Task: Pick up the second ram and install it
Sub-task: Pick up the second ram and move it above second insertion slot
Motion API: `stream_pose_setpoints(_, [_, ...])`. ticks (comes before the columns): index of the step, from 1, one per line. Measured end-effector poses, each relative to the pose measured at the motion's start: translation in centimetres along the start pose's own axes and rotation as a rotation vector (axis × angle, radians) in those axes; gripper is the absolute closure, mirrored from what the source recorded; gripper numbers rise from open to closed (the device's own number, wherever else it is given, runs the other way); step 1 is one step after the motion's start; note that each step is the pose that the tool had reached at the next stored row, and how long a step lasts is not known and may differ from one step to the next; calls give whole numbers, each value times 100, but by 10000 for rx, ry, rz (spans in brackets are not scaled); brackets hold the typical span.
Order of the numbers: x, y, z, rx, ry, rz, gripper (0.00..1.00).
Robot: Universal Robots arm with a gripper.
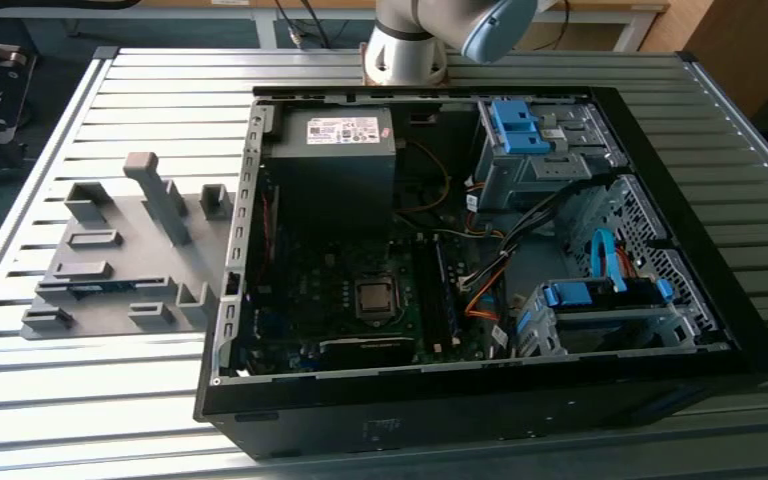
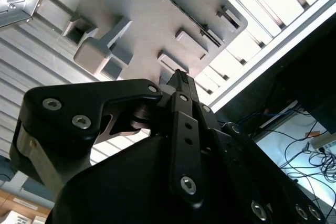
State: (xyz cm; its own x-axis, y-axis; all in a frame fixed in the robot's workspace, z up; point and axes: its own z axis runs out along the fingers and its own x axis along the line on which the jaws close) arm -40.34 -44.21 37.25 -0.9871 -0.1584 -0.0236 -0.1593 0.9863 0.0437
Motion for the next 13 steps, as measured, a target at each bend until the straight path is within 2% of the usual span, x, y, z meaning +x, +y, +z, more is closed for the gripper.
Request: stream_pose_setpoints(13, [0,0,0,-12,23,-525,89])
